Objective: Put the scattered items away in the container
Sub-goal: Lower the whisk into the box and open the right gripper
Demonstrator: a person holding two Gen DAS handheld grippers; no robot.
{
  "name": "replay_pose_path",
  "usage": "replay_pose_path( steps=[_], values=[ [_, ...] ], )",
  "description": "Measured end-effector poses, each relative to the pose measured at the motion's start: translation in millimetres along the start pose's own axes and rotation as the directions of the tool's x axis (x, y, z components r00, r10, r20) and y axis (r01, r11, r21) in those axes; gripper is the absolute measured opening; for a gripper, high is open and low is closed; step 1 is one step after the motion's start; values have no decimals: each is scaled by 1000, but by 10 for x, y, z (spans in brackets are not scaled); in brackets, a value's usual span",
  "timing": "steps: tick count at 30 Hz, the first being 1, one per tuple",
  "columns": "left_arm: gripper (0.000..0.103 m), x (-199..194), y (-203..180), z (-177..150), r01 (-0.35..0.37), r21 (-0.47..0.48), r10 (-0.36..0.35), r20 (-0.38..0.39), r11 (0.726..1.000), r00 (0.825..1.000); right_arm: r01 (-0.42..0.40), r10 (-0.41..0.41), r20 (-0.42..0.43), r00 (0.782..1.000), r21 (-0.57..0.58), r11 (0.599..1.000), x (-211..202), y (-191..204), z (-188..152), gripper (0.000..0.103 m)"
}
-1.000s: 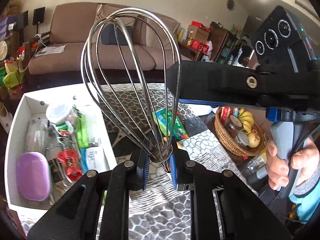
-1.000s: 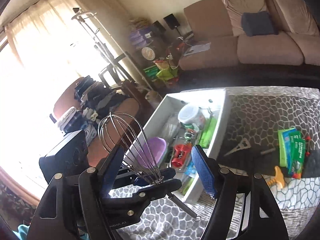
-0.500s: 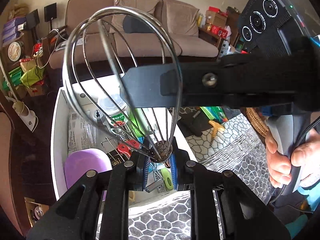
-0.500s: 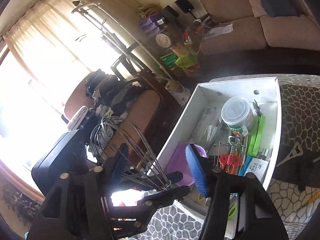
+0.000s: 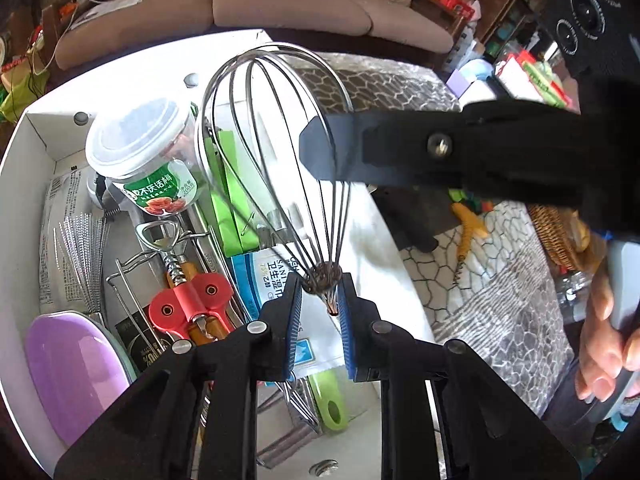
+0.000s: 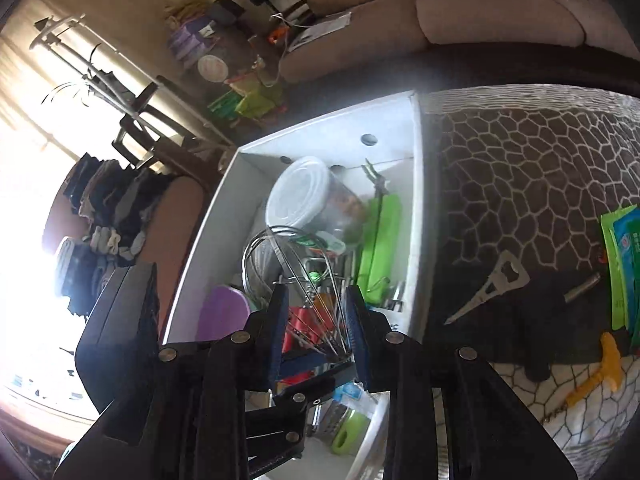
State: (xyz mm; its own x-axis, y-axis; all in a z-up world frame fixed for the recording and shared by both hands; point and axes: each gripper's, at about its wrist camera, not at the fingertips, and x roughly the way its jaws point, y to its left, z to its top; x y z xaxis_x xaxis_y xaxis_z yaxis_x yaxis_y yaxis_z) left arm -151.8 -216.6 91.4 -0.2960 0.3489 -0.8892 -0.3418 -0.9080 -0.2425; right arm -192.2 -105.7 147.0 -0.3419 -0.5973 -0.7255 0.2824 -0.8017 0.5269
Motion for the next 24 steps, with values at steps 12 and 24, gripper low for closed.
replay_pose_path(
  steps=[12, 24],
  values=[
    [95, 26, 220, 68, -14, -164, 31, 106, 986, 994, -29, 29, 8, 1000, -9, 1000, -160, -192, -44, 45],
    [103, -627, -125, -265, -133, -186, 170, 204, 974, 964, 81, -80, 25, 997, -44, 996, -428, -179, -457, 98]
  ],
)
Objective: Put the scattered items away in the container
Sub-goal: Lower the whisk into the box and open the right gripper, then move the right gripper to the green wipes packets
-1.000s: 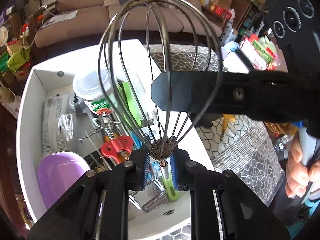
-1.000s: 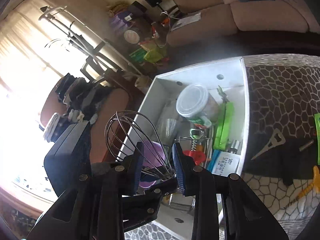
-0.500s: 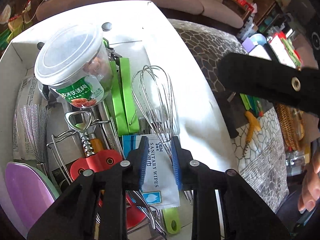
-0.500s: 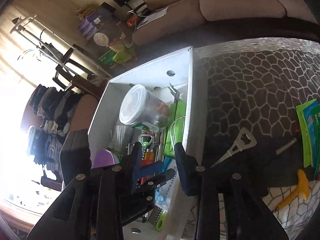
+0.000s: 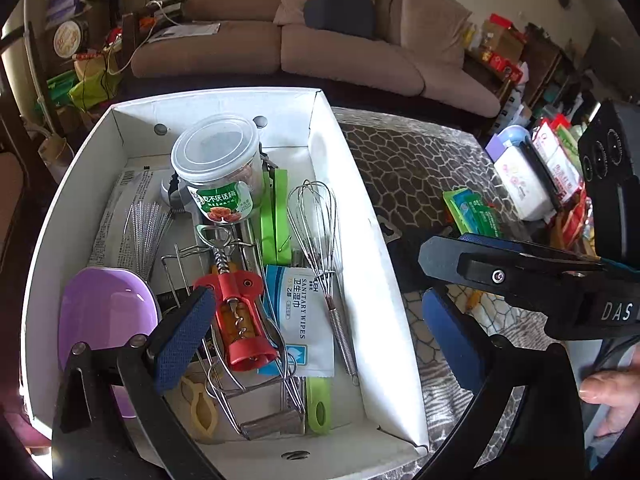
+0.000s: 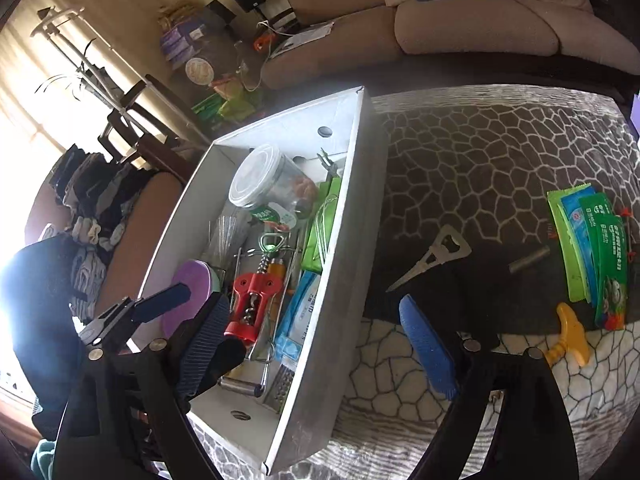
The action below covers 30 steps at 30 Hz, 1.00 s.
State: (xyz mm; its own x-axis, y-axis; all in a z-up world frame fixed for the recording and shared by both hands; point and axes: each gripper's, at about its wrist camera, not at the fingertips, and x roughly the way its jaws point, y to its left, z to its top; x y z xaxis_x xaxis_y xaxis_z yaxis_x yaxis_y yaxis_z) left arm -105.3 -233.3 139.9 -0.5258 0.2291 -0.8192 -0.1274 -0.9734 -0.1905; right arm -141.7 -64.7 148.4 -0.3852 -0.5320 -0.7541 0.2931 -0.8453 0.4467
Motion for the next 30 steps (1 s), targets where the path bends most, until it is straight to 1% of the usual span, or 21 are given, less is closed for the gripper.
replay_pose_path(
  steps=[1, 6, 8, 10, 15, 17, 23, 27, 30],
  values=[
    [103, -56, -12, -26, -10, 6, 10, 2, 1000, 1000, 12, -12, -2, 1000, 0, 1000, -21, -2, -26, 103],
    [103, -316, -39, -122, -46, 3, 46, 10, 999, 999, 92, -93, -8, 996, -29, 995, -138, 22, -183, 103],
    [103, -404, -53, -153, -76, 11, 76, 13, 997, 997, 121, -121, -4, 993, -36, 992, -204, 17, -238, 103],
    [103, -514, -46, -177, -79, -7, 79, 24, 997, 997, 165, -165, 4, 986, -57, 985, -278, 20, -289, 103],
    [103, -786, -100, -231, -108, -39, 111, 63, 993, 992, 215, -212, 34, 977, -99, 972, -524, 41, -422, 103],
    [103, -858, -155, -262, -112, -42, 115, 68, 993, 991, 225, -222, 42, 974, -112, 968, -625, 65, -478, 103],
    [103, -952, -465, -420, -139, -24, 140, 61, 990, 988, 273, -265, 71, 962, -144, 951, -909, 46, -664, 103],
    [103, -897, -717, -521, -135, -24, 136, 53, 991, 989, 284, -276, 79, 958, -112, 952, -1075, -178, -801, 103],
    [103, -740, -914, -578, -113, -28, 113, 31, 993, 993, 295, -290, 67, 955, -86, 952, -1181, -453, -869, 103]
  ],
)
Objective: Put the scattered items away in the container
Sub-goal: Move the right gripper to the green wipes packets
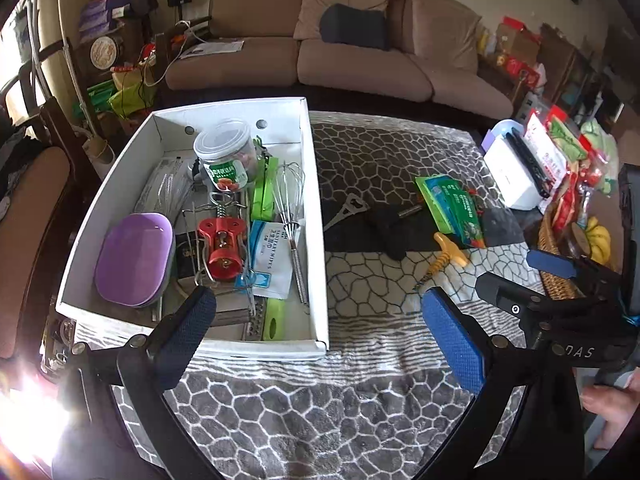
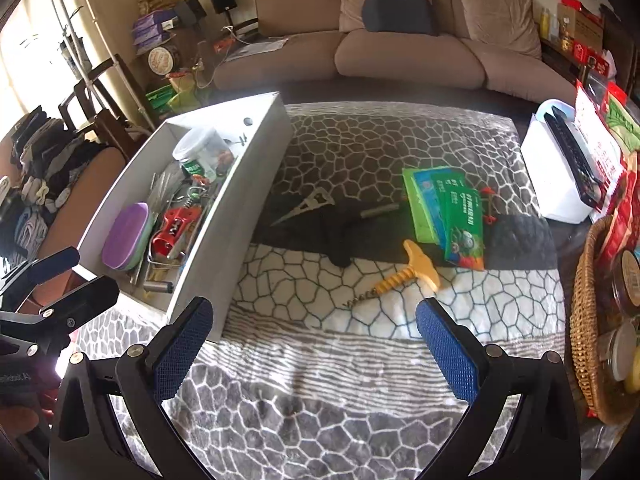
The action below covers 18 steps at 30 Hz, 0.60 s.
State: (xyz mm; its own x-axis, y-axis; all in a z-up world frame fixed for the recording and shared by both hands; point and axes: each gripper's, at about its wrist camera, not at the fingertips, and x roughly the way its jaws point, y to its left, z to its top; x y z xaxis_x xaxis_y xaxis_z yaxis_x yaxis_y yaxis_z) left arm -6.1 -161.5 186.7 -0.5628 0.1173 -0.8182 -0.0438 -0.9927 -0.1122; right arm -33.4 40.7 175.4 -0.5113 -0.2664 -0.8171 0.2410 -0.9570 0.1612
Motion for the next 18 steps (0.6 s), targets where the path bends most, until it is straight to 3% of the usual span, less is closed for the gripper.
replay_pose_path(
  steps=[6, 10, 18],
  values=[
    [103, 467, -476, -110, 49, -4, -50, -57, 999, 997, 20, -20, -9, 1000, 105, 994, -34, -829, -88, 103],
    [103, 875, -830, -173, 65, 51, -60, -96, 997, 994, 1, 1, -11, 1000, 184, 983, 10, -1359, -128, 103],
    [103, 1512, -1311, -133, 94, 152, -75, -129, 984, 989, -26, 31, -15, 999, 232, 972, 322, -2005, -98, 103]
  ],
)
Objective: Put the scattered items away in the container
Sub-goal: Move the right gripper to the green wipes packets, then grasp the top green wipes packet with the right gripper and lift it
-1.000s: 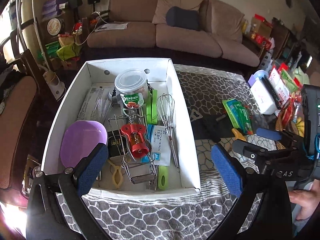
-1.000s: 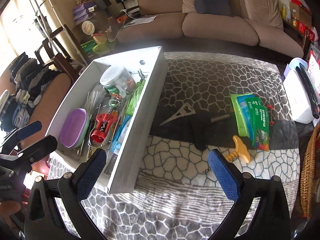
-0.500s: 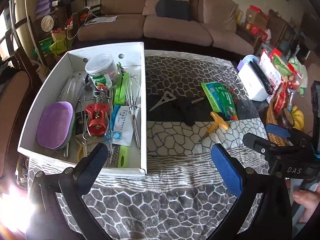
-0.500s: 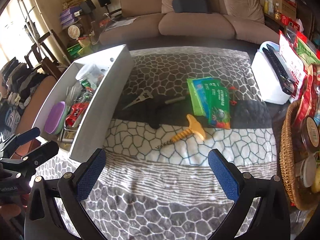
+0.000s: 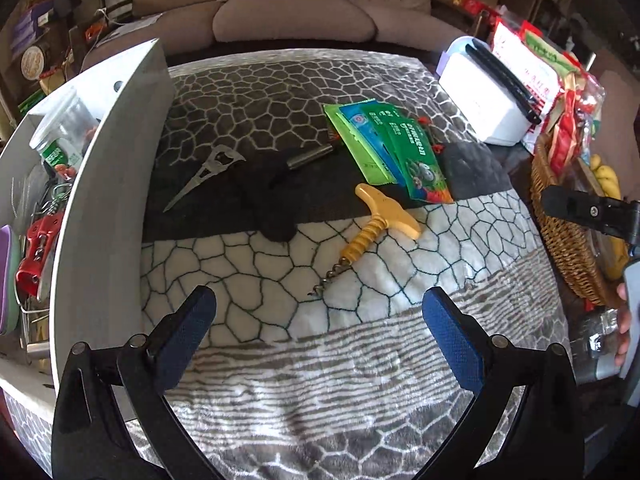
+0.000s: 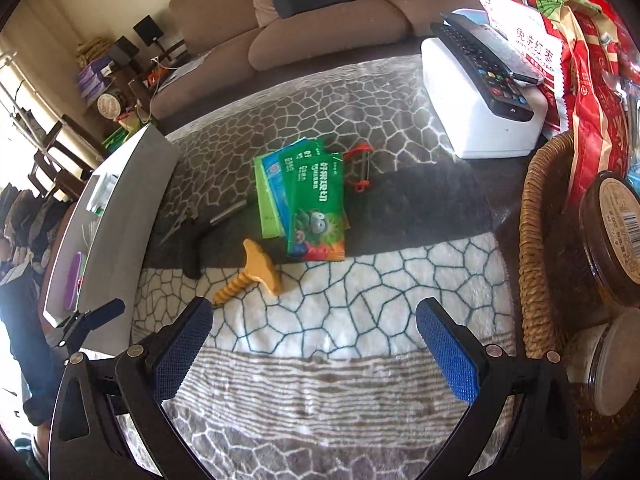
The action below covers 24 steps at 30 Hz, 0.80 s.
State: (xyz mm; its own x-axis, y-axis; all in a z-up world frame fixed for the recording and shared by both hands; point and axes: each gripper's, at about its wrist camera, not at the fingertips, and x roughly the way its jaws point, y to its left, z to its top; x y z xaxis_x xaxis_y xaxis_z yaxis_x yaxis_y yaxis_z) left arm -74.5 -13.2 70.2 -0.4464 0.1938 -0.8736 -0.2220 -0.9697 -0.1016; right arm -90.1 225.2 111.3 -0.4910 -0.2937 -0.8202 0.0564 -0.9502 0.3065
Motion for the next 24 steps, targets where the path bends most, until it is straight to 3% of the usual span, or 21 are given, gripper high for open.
replay_pose_path(
  steps=[5, 8, 11, 12, 16, 17, 21, 22, 23, 24],
  values=[
    [103, 349, -175, 178, -26, 81, 26, -1, 996, 1000, -13, 13, -5, 1000, 29, 1000, 310, -225, 182, 103],
    [102, 581, -294, 245, -40, 175, 41, -3, 984, 999, -36, 37, -13, 999, 29, 999, 473, -253, 244, 103],
    [89, 761, -413, 264, -69, 273, 73, -4, 960, 997, -74, 74, -12, 997, 6, 997, 573, -207, 273, 102],
    [88, 813, -432, 267, -72, 285, 79, -11, 956, 997, -82, 82, -11, 997, -6, 997, 603, -180, 287, 101],
    [82, 911, -464, 259, -27, 285, 35, -20, 958, 999, -83, 82, -23, 996, -37, 996, 774, -92, 420, 74],
    [73, 928, -477, 249, -13, 286, 20, -22, 958, 1000, -77, 76, -25, 997, -39, 996, 819, -80, 459, 74],
    [68, 983, -468, 243, 21, 258, -17, -20, 966, 1000, -33, 29, -51, 998, -72, 997, 1043, -10, 575, 74],
    [65, 978, -457, 248, 29, 248, -26, -14, 968, 1000, -26, 21, -57, 998, -76, 997, 1100, 2, 591, 74],
    [46, 962, -446, 254, 37, 238, -37, -2, 971, 999, -21, 17, -61, 998, -75, 997, 1148, 8, 602, 74],
    [21, 948, -430, 261, 45, 224, -47, 6, 973, 999, -23, 18, -63, 998, -72, 997, 1187, 18, 610, 74]
  ],
)
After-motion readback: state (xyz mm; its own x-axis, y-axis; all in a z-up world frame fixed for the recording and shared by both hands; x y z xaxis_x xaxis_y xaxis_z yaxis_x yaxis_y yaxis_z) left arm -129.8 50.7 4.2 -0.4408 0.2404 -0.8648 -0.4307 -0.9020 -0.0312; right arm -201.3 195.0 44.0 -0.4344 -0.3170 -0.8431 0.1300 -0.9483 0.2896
